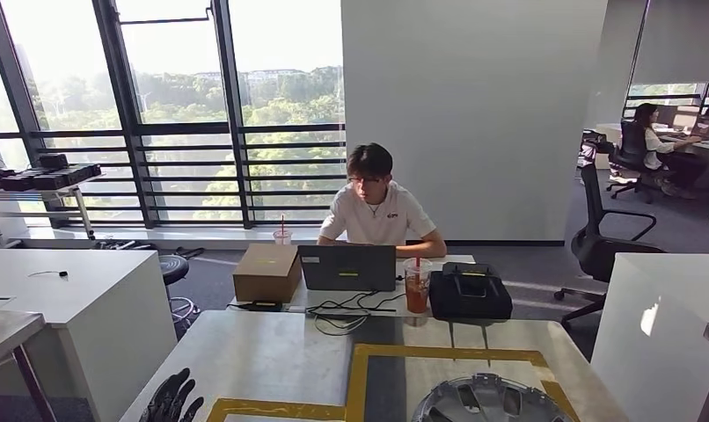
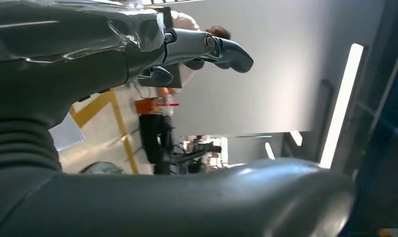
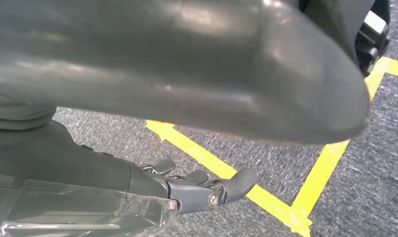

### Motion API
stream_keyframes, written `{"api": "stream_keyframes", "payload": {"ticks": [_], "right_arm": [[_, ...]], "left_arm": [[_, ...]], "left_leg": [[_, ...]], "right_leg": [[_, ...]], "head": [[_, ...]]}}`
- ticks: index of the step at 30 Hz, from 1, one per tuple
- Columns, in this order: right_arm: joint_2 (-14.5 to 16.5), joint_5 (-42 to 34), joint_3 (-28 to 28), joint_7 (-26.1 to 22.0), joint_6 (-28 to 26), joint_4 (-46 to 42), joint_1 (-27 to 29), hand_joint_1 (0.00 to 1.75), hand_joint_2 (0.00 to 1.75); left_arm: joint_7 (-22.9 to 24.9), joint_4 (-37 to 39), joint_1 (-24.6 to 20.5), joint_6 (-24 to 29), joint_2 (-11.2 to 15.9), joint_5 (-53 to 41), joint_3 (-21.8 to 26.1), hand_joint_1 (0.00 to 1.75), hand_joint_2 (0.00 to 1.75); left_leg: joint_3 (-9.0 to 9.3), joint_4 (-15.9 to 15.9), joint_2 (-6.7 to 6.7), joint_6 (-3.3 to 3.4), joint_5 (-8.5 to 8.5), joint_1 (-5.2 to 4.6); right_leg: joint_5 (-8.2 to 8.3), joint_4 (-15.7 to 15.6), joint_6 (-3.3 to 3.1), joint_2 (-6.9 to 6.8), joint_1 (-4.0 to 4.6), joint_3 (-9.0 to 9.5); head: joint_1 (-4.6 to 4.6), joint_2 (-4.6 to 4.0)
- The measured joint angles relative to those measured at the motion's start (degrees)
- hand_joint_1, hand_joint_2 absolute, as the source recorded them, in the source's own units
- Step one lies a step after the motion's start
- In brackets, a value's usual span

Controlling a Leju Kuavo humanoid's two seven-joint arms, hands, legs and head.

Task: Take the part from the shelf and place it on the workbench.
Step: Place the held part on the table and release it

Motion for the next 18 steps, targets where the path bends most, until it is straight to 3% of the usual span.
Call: {"api": "stream_keyframes", "payload": {"ticks": [1, 2, 5, 7, 10, 12, 14, 15, 16, 17, 18], "right_arm": [[0.2, 0.0, 0.0, -0.1, 0.2, -0.4, 0.1, 0.0, 0.0], [0.5, 0.0, 0.0, -0.1, 0.3, -0.7, 0.1, 0.0, 0.0], [1.1, 0.0, 0.0, -0.4, 0.7, -1.6, 0.2, 0.0, 0.0], [1.4, 0.0, 0.0, -0.6, 0.8, -2.0, 0.2, 0.0, 0.0], [1.5, 0.0, 0.2, -1.0, 1.0, -2.5, 0.3, 0.0, 0.0], [1.5, 0.0, 0.2, -1.1, 1.0, -2.7, 0.4, 0.0, 0.0], [1.5, 0.0, 0.3, -1.2, 1.0, -2.7, 0.4, 0.0, 0.0], [1.5, 0.0, 0.3, -1.2, 1.0, -2.8, 0.5, 0.0, 0.0], [1.4, 0.0, 0.3, -1.2, 1.0, -2.8, 0.5, 0.0, 0.0], [1.4, 0.0, 0.3, -1.2, 1.1, -3.0, 0.5, 0.0, 0.0], [1.4, 0.0, 0.3, -1.2, 1.5, -3.4, 0.6, 0.0, 0.0]], "left_arm": [[-0.9, -1.5, 1.0, -0.5, 0.4, 2.3, 0.0, 0.0, 0.0], [-1.7, -3.0, 2.0, -1.0, 0.8, 4.3, 0.0, 0.0, 0.0], [-2.6, -7.0, 4.2, -2.0, 1.7, 7.7, 0.1, 0.0, 0.0], [-2.7, -9.1, 5.5, -2.1, 2.1, 8.5, 0.1, 0.0, 0.0], [-2.7, -11.4, 7.3, -2.5, 2.5, 9.2, 0.5, 0.0, 0.0], [-2.7, -12.5, 8.2, -2.7, 2.5, 9.5, 0.9, 0.0, 0.0], [-2.2, -13.3, 9.3, -3.1, 2.2, 9.2, 1.4, 0.0, 0.0], [-1.8, -13.7, 9.9, -3.3, 1.9, 8.8, 1.7, 0.0, 0.0], [-1.2, -14.2, 10.4, -3.6, 1.5, 8.5, 2.1, 0.0, 0.0], [-0.8, -14.6, 11.0, -3.9, 1.0, 8.2, 2.5, 0.0, 0.0], [-0.5, -14.9, 11.5, -4.2, 0.7, 8.0, 2.9, 0.0, 0.0]], "left_leg": [[-0.32, 0.5, 0.01, 0.02, 0.37, 0.01], [0.53, -1.3, 0.01, 0.14, 1.73, 0.0], [6.4, -12.6, 0.03, 1.02, 6.48, -0.3], [7.96, -15.6, 0.05, 1.46, 7.19, -0.64], [7.93, -16.3, 0.15, 2.3, 8.15, -0.58], [7.64, -17.0, 0.28, 3.08, 9.08, -0.37], [6.74, -17.0, 0.31, 3.46, 9.8, -0.54], [6.19, -17.0, 0.31, 3.48, 10.19, -0.59], [5.63, -17.0, 0.3, 3.44, 10.62, -0.62], [5.1, -17.0, 0.28, 3.34, 11.06, -0.63], [4.6, -16.9, 0.25, 3.18, 11.48, -0.62]], "right_leg": [[-0.01, 0.0, -0.01, 0.01, 0.06, 0.04], [0.0, 0.0, 0.0, 0.03, 0.12, 0.1], [0.07, 0.0, 0.13, 0.05, 0.45, 0.24], [0.24, 0.0, 0.53, 0.01, 0.64, 0.1], [-0.02, 0.4, 1.38, -0.06, 0.55, -0.22], [-2.99, 4.2, 1.22, -0.1, 0.51, -1.75], [-7.34, 11.6, 0.93, -0.1, 0.48, -4.44], [-8.78, 14.8, 1.05, -0.1, 0.47, -5.31], [-9.31, 16.0, 1.36, -0.11, 0.46, -5.22], [-8.89, 15.0, 1.8, -0.12, 0.43, -3.93], [-7.83, 11.7, 2.25, -0.13, 0.38, -1.52]], "head": [[-0.03, 0.0], [-0.06, 0.0], [-0.1, 0.0], [-0.08, 0.0], [-0.07, 0.01], [0.05, 0.01], [0.19, 0.0], [0.22, 0.0], [0.26, 0.0], [0.3, 0.0], [0.34, 0.0]]}}
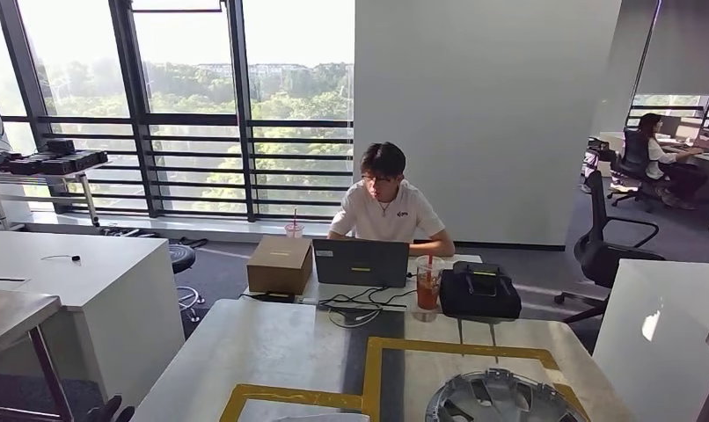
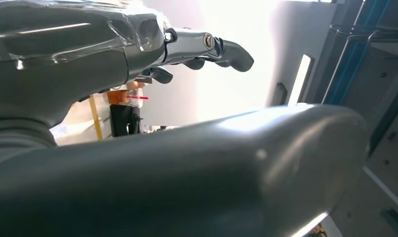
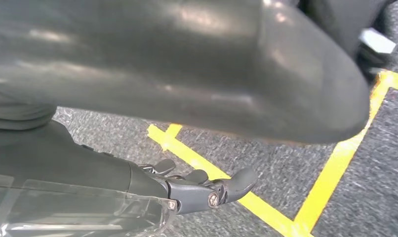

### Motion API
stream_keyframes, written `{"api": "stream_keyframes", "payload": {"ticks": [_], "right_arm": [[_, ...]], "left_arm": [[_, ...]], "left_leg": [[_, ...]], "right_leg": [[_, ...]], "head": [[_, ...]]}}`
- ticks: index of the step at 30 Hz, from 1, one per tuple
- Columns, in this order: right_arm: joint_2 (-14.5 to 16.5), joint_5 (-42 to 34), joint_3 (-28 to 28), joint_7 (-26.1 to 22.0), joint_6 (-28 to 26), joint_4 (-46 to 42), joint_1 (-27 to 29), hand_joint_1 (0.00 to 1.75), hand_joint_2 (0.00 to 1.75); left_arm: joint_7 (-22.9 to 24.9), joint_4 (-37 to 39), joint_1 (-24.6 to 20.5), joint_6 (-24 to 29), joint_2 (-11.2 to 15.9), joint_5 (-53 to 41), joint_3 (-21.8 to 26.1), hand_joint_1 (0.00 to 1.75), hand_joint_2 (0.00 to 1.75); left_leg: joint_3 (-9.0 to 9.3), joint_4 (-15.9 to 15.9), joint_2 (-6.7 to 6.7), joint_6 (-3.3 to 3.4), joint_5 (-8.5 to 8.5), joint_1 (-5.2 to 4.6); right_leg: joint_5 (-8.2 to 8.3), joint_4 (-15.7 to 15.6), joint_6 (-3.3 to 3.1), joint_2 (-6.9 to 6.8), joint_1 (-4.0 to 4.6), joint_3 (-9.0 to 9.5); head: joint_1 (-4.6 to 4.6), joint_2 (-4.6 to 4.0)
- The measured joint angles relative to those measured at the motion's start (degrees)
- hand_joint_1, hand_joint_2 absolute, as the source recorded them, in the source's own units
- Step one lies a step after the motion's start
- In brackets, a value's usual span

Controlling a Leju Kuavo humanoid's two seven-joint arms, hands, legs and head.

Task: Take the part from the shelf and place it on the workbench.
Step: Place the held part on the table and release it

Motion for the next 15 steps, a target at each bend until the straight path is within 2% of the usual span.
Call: {"api": "stream_keyframes", "payload": {"ticks": [1, 2, 3, 4, 6, 7, 8, 9, 11, 12, 13, 14, 15], "right_arm": [[0.1, 0.0, 0.0, 0.0, 0.6, -0.7, 0.1, 0.0, 0.0], [0.2, 0.0, 0.0, -0.1, 1.4, -1.6, 0.1, 0.0, 0.0], [0.4, 0.0, 0.0, -0.2, 2.2, -2.6, 0.3, 0.0, 0.0], [0.6, 0.0, 0.0, -0.2, 3.0, -3.7, 0.6, 0.0, 0.0], [1.1, 0.0, -0.1, -0.3, 4.1, -5.6, 1.1, 0.0, 0.0], [1.3, 0.0, -0.1, -0.3, 4.5, -6.3, 1.2, 0.0, 0.0], [1.5, 0.0, -0.2, -0.3, 4.7, -7.0, 1.3, 0.0, 0.0], [1.7, 0.0, -0.2, -0.3, 4.8, -7.7, 1.4, 0.0, 0.0], [2.1, 0.1, -0.3, -0.3, 5.0, -8.8, 1.6, 0.0, 0.0], [2.3, 0.1, -0.3, -0.3, 5.1, -9.3, 1.7, 0.0, 0.0], [2.5, 0.1, -0.3, -0.3, 5.2, -9.6, 1.8, 0.0, 0.0], [2.6, 0.1, -0.3, -0.3, 5.3, -9.9, 1.9, 0.0, 0.0], [2.7, 0.1, -0.3, -0.4, 5.4, -10.2, 2.0, 0.0, 0.0]], "left_arm": [[0.1, -0.3, 0.5, -0.3, -0.2, -0.1, 0.4, 0.0, 0.0], [0.2, -0.6, 0.9, -0.6, -0.3, -0.3, 0.8, 0.0, 0.0], [0.2, -0.7, 1.4, -0.8, -0.4, -0.5, 1.1, 0.0, 0.0], [0.1, -0.9, 1.8, -1.0, -0.5, -0.8, 1.5, 0.0, 0.0], [-0.1, -0.9, 2.6, -1.2, -0.6, -1.5, 2.2, 0.0, 0.0], [-0.2, -0.9, 3.0, -1.3, -0.6, -2.0, 2.6, 0.0, 0.0], [-0.2, -0.9, 3.4, -1.1, -0.6, -2.6, 3.0, 0.0, 0.0], [-0.2, -0.7, 3.7, -0.8, -0.7, -3.5, 3.5, 0.0, 0.0], [0.0, -0.2, 4.3, 0.0, -0.7, -5.2, 4.6, 0.0, 0.0], [0.1, 0.2, 4.6, 0.3, -0.8, -5.8, 5.1, 0.0, 0.0], [0.1, 0.6, 5.0, 0.5, -0.9, -6.1, 5.8, 0.0, 0.0], [0.2, 0.9, 5.3, 0.5, -1.1, -6.3, 6.4, 0.0, 0.0], [0.2, 1.3, 5.5, 0.4, -1.2, -6.5, 7.1, 0.0, 0.0]], "left_leg": [[-0.42, 0.1, -0.03, -0.22, 0.4, -0.01], [-0.81, 0.3, -0.05, -0.49, 0.77, -0.09], [-1.05, 0.4, -0.06, -0.8, 1.12, -0.18], [-1.21, 0.5, -0.07, -1.12, 1.46, -0.25], [-1.35, 0.5, -0.11, -1.85, 2.27, -0.18], [-1.6, 0.6, -0.13, -2.19, 2.1, -0.04], [-2.04, 1.6, -0.13, -2.56, 0.74, 0.1], [-2.73, 3.5, -0.13, -2.89, -1.56, 0.23], [-4.48, 10.5, -0.08, -3.51, -7.79, 0.47], [-5.02, 14.0, -0.08, -3.7, -9.67, 0.56], [-4.91, 16.3, -0.07, -3.78, -10.37, 0.62], [-3.98, 16.9, -0.07, -3.76, -9.92, 0.64], [-1.83, 15.0, -0.07, -3.59, -8.62, 0.62]], "right_leg": [[1.04, -4.5, 0.3, -0.01, -0.07, 3.11], [1.89, -8.5, 0.26, 0.05, -0.02, 5.88], [2.37, -11.3, 0.04, 0.13, 0.04, 7.61], [2.52, -12.7, -0.37, 0.22, 0.16, 8.39], [3.08, -12.9, -1.28, 0.31, 0.27, 7.79], [3.49, -12.9, -1.74, 0.23, 0.2, 7.44], [4.05, -13.0, -2.21, 0.11, 0.1, 6.95], [4.66, -13.0, -2.58, -0.03, -0.03, 6.35], [5.79, -13.0, -2.98, -0.2, 0.05, 5.02], [6.36, -12.9, -2.99, -0.22, 0.11, 4.4], [6.91, -12.8, -2.97, -0.23, 0.19, 3.74], [7.42, -12.8, -2.9, -0.23, 0.25, 3.12], [7.89, -12.7, -2.79, -0.21, 0.35, 2.58]], "head": [[0.03, 0.01], [0.04, 0.01], [0.02, 0.0], [0.0, 0.0], [-0.07, 0.0], [-0.05, -0.02], [-0.09, -0.02], [-0.1, -0.03], [-0.25, -0.03], [-0.28, -0.03], [-0.32, -0.02], [-0.35, -0.02], [-0.38, -0.02]]}}
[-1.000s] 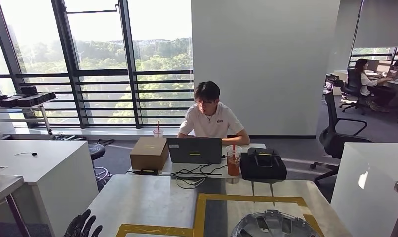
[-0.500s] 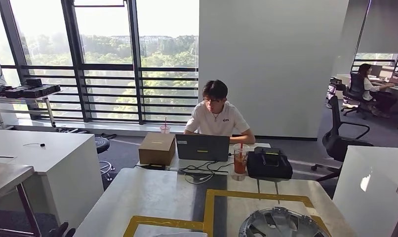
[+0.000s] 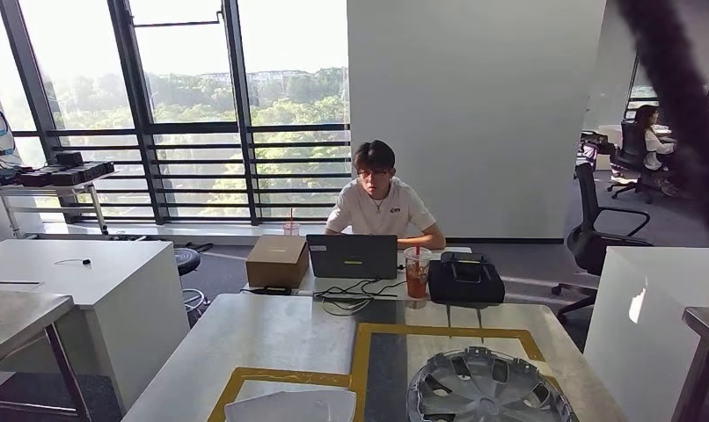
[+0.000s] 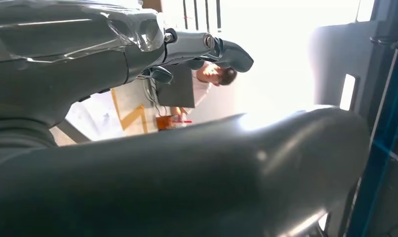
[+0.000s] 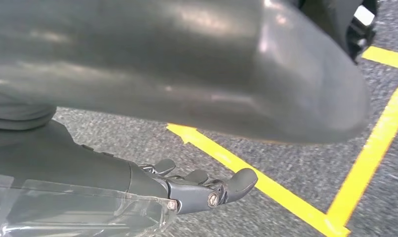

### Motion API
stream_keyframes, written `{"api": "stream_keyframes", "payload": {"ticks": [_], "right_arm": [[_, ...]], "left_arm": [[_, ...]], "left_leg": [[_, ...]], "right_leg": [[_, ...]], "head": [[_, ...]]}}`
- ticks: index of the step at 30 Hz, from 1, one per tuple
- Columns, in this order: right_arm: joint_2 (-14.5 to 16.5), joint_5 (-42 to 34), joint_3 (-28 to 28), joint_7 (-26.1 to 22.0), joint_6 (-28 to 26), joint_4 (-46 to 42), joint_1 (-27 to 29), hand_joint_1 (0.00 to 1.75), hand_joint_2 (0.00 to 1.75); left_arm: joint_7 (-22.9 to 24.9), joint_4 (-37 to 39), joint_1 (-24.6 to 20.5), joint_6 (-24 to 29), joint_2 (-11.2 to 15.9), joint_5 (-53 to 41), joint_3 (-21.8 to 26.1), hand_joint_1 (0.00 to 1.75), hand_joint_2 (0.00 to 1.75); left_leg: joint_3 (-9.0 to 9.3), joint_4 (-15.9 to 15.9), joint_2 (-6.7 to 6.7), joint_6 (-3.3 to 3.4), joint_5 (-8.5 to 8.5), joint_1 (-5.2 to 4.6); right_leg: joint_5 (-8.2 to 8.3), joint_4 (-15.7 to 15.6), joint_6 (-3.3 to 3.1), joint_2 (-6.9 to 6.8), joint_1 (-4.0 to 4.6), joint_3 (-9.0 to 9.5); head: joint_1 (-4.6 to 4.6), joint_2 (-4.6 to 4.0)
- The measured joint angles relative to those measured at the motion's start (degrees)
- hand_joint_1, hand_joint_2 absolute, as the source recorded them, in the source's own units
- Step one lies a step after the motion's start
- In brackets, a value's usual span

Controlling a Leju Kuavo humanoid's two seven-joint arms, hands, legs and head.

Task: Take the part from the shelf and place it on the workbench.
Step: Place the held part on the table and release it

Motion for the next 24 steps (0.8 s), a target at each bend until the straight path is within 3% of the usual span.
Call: {"api": "stream_keyframes", "payload": {"ticks": [1, 3, 5, 8, 10, 12, 13, 14, 15, 17, 19, 20, 22, 24], "right_arm": [[0.1, 0.0, 0.0, 0.0, 0.1, -0.3, 0.1, 0.0, 0.0], [0.4, 0.0, 0.0, -0.2, 0.2, -0.7, 0.2, 0.0, 0.0], [0.6, 0.0, -0.1, -0.4, 0.2, -1.0, 0.2, 0.0, 0.0], [0.6, 0.0, -0.2, -0.7, 0.2, -1.2, 0.3, 0.0, 0.0], [0.6, 0.0, -0.4, -1.0, 0.7, -1.5, 0.5, 0.0, 0.0], [0.7, 0.0, -0.6, -1.3, 1.7, -2.4, 0.7, 0.0, 0.0], [0.7, 0.0, -0.7, -1.5, 2.4, -3.0, 0.8, 0.0, 0.0], [0.9, 0.0, -0.9, -1.7, 3.2, -3.8, 1.0, 0.0, 0.0], [1.1, 0.0, -1.0, -1.9, 4.0, -4.7, 1.1, 0.0, 0.0], [1.6, 0.0, -1.5, -2.1, 5.5, -6.7, 1.5, 0.0, 0.0], [2.2, 0.0, -2.1, -2.2, 6.8, -8.7, 1.7, 0.0, 0.0], [2.6, 0.0, -2.6, -2.2, 7.3, -9.7, 1.8, 0.0, 0.0], [3.4, 0.0, -3.6, -2.2, 8.0, -11.3, 2.0, 0.0, 0.0], [3.9, 0.0, -4.6, -2.1, 8.5, -12.3, 2.2, 0.0, 0.0]], "left_arm": [[0.0, 0.4, 0.2, -0.2, -0.1, -0.3, 0.7, 0.0, 0.0], [0.0, 1.0, 0.5, -0.6, -0.4, -1.2, 2.3, 0.0, 0.0], [-0.1, 1.7, 0.8, -1.0, -0.7, -2.1, 3.9, 0.0, 0.0], [-0.2, 3.2, 1.5, -1.5, -1.4, -3.4, 6.4, 0.0, 0.0], [-0.3, 4.3, 2.0, -1.9, -2.0, -4.5, 7.7, 0.0, 0.0], [-0.3, 5.6, 2.5, -2.2, -2.5, -5.9, 9.1, 0.0, 0.0], [-0.3, 6.3, 2.7, -2.4, -2.8, -6.5, 9.8, 0.0, 0.0], [-0.3, 7.2, 2.9, -2.7, -3.1, -7.0, 10.6, 0.0, 0.0], [-0.3, 8.0, 3.1, -2.9, -3.3, -7.4, 11.3, 0.0, 0.0], [-0.3, 9.9, 3.2, -3.1, -3.7, -8.4, 12.8, 0.0, 0.0], [-0.5, 12.0, 3.2, -3.1, -3.8, -9.9, 14.1, 0.0, 0.0], [-0.7, 13.2, 3.1, -3.0, -3.8, -11.0, 14.8, 0.0, 0.0], [-1.0, 16.0, 2.9, -2.4, -3.8, -13.3, 15.9, 0.0, 0.0], [-1.3, 19.0, 2.9, -1.7, -3.7, -15.8, 17.2, 0.0, 0.0]], "left_leg": [[3.04, -3.6, -0.01, 0.31, 1.31, -0.06], [9.08, -12.0, -0.04, 1.15, 1.76, -0.35], [11.26, -15.6, -0.05, 1.83, 1.06, -0.87], [10.42, -16.8, 0.15, 3.0, 2.76, -0.98], [9.25, -17.6, 0.31, 3.77, 4.51, -0.65], [7.57, -17.7, 0.35, 4.02, 5.9, -0.73], [6.75, -17.6, 0.39, 3.99, 6.53, -0.76], [5.86, -17.5, 0.43, 3.93, 7.22, -0.77], [5.03, -17.3, 0.46, 3.84, 7.84, -0.77], [3.37, -16.9, 0.45, 3.53, 8.92, -0.75], [2.19, -16.3, 0.43, 3.03, 9.78, -0.94], [1.87, -16.1, 0.43, 2.72, 10.2, -1.01], [1.57, -16.0, 0.41, 2.05, 11.15, -0.96], [1.02, -15.1, 0.26, 1.33, 9.85, -0.7]], "right_leg": [[0.41, 0.0, 0.11, 0.01, 0.08, -0.48], [1.19, 0.0, 0.47, 0.02, 0.26, -1.05], [1.93, -0.1, 1.13, -0.04, 0.11, -1.21], [2.4, -0.1, 2.08, -0.04, 0.01, -1.54], [-1.01, 3.4, 1.7, 0.0, 0.1, -3.13], [-6.22, 10.8, 1.3, 0.03, -0.02, -5.48], [-7.68, 14.1, 1.46, 0.02, -0.05, -6.17], [-7.97, 16.2, 1.91, 0.02, -0.08, -6.09], [-7.21, 16.3, 2.49, 0.01, -0.1, -5.04], [-4.63, 9.8, 3.26, 0.01, -0.11, 0.34], [-4.29, 1.0, 2.85, 0.04, 0.08, 6.13], [-4.64, -1.5, 2.45, 0.08, 0.22, 7.44], [-4.6, -2.4, 1.52, 0.12, 0.32, 7.25], [-3.71, -2.5, 0.55, -0.02, 0.06, 6.43]], "head": [[-0.03, 0.0], [-0.02, 0.01], [-0.02, 0.02], [-0.12, -0.01], [0.03, -0.03], [0.19, -0.03], [0.21, -0.03], [0.24, -0.03], [0.27, -0.03], [0.32, -0.03], [0.31, -0.02], [0.3, -0.02], [0.2, 0.01], [0.13, -0.02]]}}
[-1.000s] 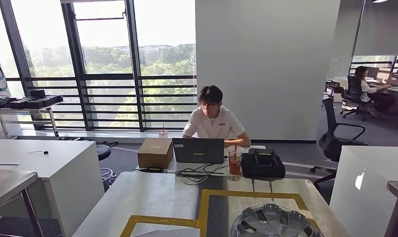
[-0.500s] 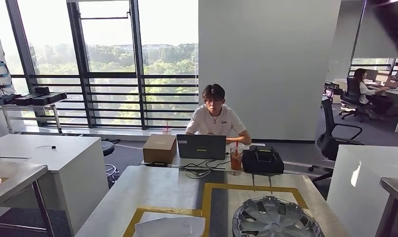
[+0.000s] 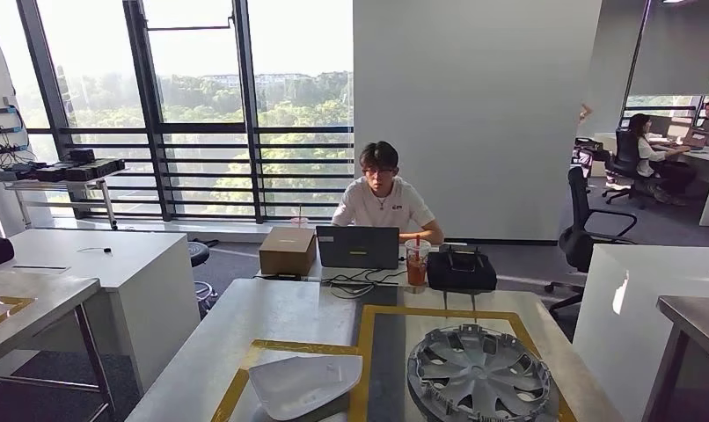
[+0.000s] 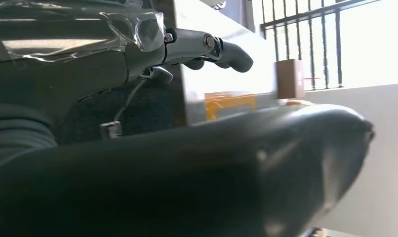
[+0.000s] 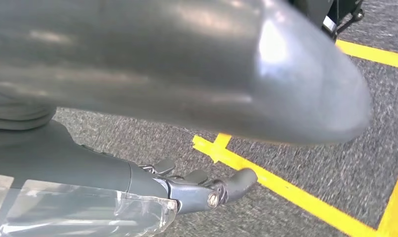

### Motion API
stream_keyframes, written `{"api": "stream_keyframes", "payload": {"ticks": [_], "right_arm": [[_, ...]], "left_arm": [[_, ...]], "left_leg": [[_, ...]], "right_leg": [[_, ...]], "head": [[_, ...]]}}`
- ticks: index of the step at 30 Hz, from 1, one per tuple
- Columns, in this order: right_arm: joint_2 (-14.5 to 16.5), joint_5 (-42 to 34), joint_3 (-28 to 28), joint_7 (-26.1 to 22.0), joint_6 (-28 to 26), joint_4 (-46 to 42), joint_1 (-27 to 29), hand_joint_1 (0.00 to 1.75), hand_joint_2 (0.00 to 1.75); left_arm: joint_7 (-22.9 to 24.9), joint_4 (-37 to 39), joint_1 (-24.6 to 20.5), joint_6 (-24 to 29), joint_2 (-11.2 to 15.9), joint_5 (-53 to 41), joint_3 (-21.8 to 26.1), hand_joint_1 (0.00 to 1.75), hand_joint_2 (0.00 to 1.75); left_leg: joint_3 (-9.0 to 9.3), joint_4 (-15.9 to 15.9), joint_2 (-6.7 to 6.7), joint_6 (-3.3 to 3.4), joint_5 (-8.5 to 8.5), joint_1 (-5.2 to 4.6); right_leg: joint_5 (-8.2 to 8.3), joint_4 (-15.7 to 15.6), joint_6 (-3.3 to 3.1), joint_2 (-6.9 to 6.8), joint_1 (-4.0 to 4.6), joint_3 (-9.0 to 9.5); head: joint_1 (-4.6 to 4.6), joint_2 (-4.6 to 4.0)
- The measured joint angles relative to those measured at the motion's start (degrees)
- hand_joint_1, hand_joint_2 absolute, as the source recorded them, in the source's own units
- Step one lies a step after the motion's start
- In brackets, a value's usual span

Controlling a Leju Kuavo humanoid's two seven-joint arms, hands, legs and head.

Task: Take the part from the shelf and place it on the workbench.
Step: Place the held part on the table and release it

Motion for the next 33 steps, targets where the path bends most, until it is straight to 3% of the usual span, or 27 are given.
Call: {"api": "stream_keyframes", "payload": {"ticks": [1, 3, 4, 5, 6, 7, 9, 11, 13, 15, 17, 19, 20, 21, 22, 23, 25, 26, 27, 29, 30, 31, 33], "right_arm": [[0.2, 0.0, -0.3, 0.1, 0.1, -0.3, 0.1, 0.0, 0.0], [0.3, 0.0, -0.8, 0.3, 0.1, -0.4, 0.2, 0.0, 0.0], [0.3, 0.0, -1.1, 0.4, 0.1, -0.4, 0.2, 0.0, 0.0], [0.3, 0.0, -1.3, 0.5, 0.1, -0.4, 0.2, 0.0, 0.0], [0.3, 0.0, -1.5, 0.6, 0.1, -0.3, 0.2, 0.0, 0.0], [0.3, 0.0, -1.7, 0.7, 0.1, -0.3, 0.2, 0.0, 0.0], [0.3, 0.0, -1.9, 0.8, 0.1, -0.1, 0.3, 0.0, 0.0], [0.3, 0.0, -2.1, 0.8, 0.0, -0.1, 0.2, 0.0, 0.0], [0.3, 0.0, -2.4, 0.8, 0.0, 0.0, 0.1, 0.0, 0.0], [0.3, 0.0, -2.7, 1.0, 0.1, 0.0, 0.1, 0.0, 0.0], [0.3, 0.0, -3.0, 1.2, 0.5, 0.0, 0.1, 0.0, 0.0], [0.3, 0.0, -3.3, 1.3, 0.8, 0.0, 0.1, 0.0, 0.0], [0.3, 0.0, -3.5, 1.3, 0.9, 0.1, 0.0, 0.0, 0.0], [0.2, 0.0, -3.6, 1.3, 0.9, 0.1, 0.0, 0.0, 0.0], [0.1, 0.0, -3.7, 1.3, 0.8, 0.3, 0.0, 0.0, 0.0], [-0.2, 0.0, -3.8, 1.4, 0.5, 0.7, -0.1, 0.0, 0.0], [-1.0, 0.0, -3.8, 1.4, -0.4, 1.8, -0.4, 0.0, 0.0], [-1.5, 0.0, -3.8, 1.4, -1.0, 2.5, -0.6, 0.0, 0.0], [-2.0, 0.0, -3.7, 1.4, -1.6, 3.2, -0.8, 0.0, 0.0], [-3.1, 0.0, -3.5, 1.5, -2.8, 5.1, -1.1, 0.0, 0.0], [-3.8, 0.0, -3.4, 1.7, -3.1, 6.2, -1.3, 0.0, 0.0], [-4.4, 0.0, -3.4, 2.0, -3.4, 7.5, -1.6, 0.0, 0.0], [-5.4, 0.0, -3.6, 2.7, -3.9, 10.0, -2.3, 0.0, 0.0]], "left_arm": [[-0.2, 1.6, 0.0, 0.4, 0.1, -1.2, 0.7, 0.0, 0.0], [-0.6, 4.7, -0.2, 0.9, 0.4, -3.8, 2.1, 0.0, 0.0], [-0.8, 6.4, -0.3, 1.0, 0.5, -5.3, 2.9, 0.0, 0.0], [-0.8, 8.0, -0.5, 1.1, 0.6, -6.9, 3.7, 0.0, 0.0], [-0.9, 9.6, -0.7, 1.2, 0.6, -8.5, 4.4, 0.0, 0.0], [-1.0, 11.0, -0.9, 1.2, 0.6, -9.8, 5.2, 0.0, 0.0], [-1.3, 13.2, -1.2, 1.2, 0.7, -11.2, 6.4, 0.0, 0.0], [-1.6, 14.6, -1.5, 1.2, 0.8, -11.6, 7.2, 0.0, 0.0], [-1.7, 15.7, -1.7, 1.1, 0.9, -11.8, 7.8, 0.0, 0.0], [-1.3, 16.4, -2.0, 1.1, 0.9, -12.6, 8.3, 0.0, 0.0], [-0.5, 17.6, -2.5, 1.1, 0.8, -14.7, 9.0, 0.0, 0.0], [0.0, 20.0, -2.9, 1.2, 0.9, -17.7, 10.2, 0.0, 0.0], [0.0, 21.5, -3.0, 1.1, 0.9, -19.3, 10.9, 0.0, 0.0], [-0.1, 22.9, -3.1, 1.0, 0.9, -20.8, 11.6, 0.0, 0.0], [-0.2, 24.5, -3.3, 0.8, 0.9, -22.4, 12.4, 0.0, 0.0], [-0.2, 26.1, -3.6, 0.5, 0.9, -24.1, 13.3, 0.0, 0.0], [-0.1, 29.4, -4.4, -0.5, 1.0, -27.7, 15.1, 0.0, 0.0], [0.1, 31.0, -4.7, -1.0, 1.1, -29.4, 16.0, 0.0, 0.0], [0.5, 32.6, -5.0, -1.5, 1.2, -31.1, 16.8, 0.0, 0.0], [1.3, 36.8, -5.6, -2.1, 1.9, -35.0, 18.3, 0.0, 0.0], [1.7, 39.4, -5.8, -2.1, 2.3, -37.1, 18.9, 0.0, 0.0], [1.9, 42.3, -5.9, -1.8, 2.9, -39.5, 19.4, 0.0, 0.0], [2.1, 48.2, -6.2, -0.7, 4.1, -43.6, 20.0, 0.0, 0.0]], "left_leg": [[-0.55, 1.8, -0.06, -0.38, -2.26, 0.15], [-2.07, 8.5, -0.11, -1.05, -8.51, 0.47], [-2.67, 12.3, -0.11, -1.3, -10.63, 0.61], [-2.73, 15.0, -0.11, -1.45, -11.37, 0.71], [-1.93, 15.8, -0.1, -1.51, -10.75, 0.82], [-0.09, 14.4, -0.1, -1.49, -9.25, 0.91], [5.77, 6.9, -0.21, -1.25, -7.31, 0.95], [9.94, 0.2, -0.38, -0.8, -7.95, 0.64], [10.27, -1.4, -0.4, -0.07, -8.27, 0.21], [9.52, -1.6, -0.16, 1.08, -7.32, 0.23], [8.44, -1.9, 0.06, 2.15, -6.1, 0.3], [6.98, -1.8, 0.21, 2.59, -4.97, 0.0], [6.24, -1.8, 0.3, 2.66, -4.41, -0.15], [5.51, -1.8, 0.36, 2.69, -3.85, -0.31], [4.78, -1.7, 0.39, 2.69, -3.31, -0.45], [4.09, -1.6, 0.36, 2.64, -2.78, -0.56], [2.98, -1.3, 0.33, 2.37, -1.84, -0.8], [2.69, -1.3, 0.36, 2.14, -1.37, -0.86], [2.5, -1.2, 0.4, 1.87, -0.91, -0.85], [2.25, -1.3, 0.39, 1.26, -0.09, -0.74], [1.94, -1.0, 0.25, 0.89, -0.54, -0.64], [1.46, 0.2, 0.1, 0.51, -2.11, -0.51], [-0.06, 5.5, -0.16, -0.23, -7.89, -0.1]], "right_leg": [[0.57, 0.0, -0.43, -0.08, -0.16, -0.52], [1.72, 0.0, -0.85, -0.17, -0.17, -1.82], [2.32, 0.1, -0.84, -0.17, -0.15, -2.58], [2.89, 0.3, -0.76, -0.17, -0.13, -3.31], [3.4, 0.5, -0.61, -0.15, -0.13, -4.09], [3.84, 0.7, -0.44, -0.11, -0.14, -4.84], [4.51, 1.3, 0.09, -0.04, -0.09, -6.04], [5.22, 1.6, 0.84, -0.08, 0.0, -6.69], [6.11, 1.5, 1.68, -0.14, -0.05, -7.12], [5.57, 2.2, 2.1, -0.12, -0.2, -7.83], [1.69, 6.8, 1.74, -0.09, -0.27, -9.69], [-2.95, 14.7, 1.44, -0.07, -0.26, -12.06], [-4.0, 17.7, 1.62, -0.08, -0.26, -12.58], [-3.87, 18.9, 1.97, -0.08, -0.25, -12.22], [-2.79, 17.9, 2.37, -0.08, -0.22, -10.73], [-1.37, 14.6, 2.59, -0.08, -0.16, -8.11], [-0.09, 5.2, 2.13, -0.09, 0.13, -1.81], [-0.1, 1.8, 1.69, -0.09, 0.32, 0.27], [-0.33, 0.0, 1.3, -0.08, 0.5, 1.22], [0.27, -0.6, 0.63, -0.07, 0.51, 0.78], [0.76, -0.8, 0.22, -0.1, 0.35, 0.31], [1.37, -0.9, -0.27, -0.13, 0.17, -0.23], [2.61, -0.9, -0.79, -0.12, 0.01, -1.54]], "head": [[-0.03, -0.02], [-0.17, -0.02], [-0.16, -0.02], [-0.2, -0.02], [-0.23, -0.01], [-0.24, -0.01], [-0.3, -0.01], [-0.29, -0.01], [-0.3, -0.01], [-0.26, -0.02], [-0.08, -0.02], [0.06, -0.01], [0.08, -0.01], [0.09, -0.01], [0.09, -0.01], [0.1, -0.01], [0.09, -0.01], [0.03, -0.01], [0.04, -0.01], [0.06, 0.01], [0.07, -0.01], [0.04, 0.0], [-0.14, -0.02]]}}
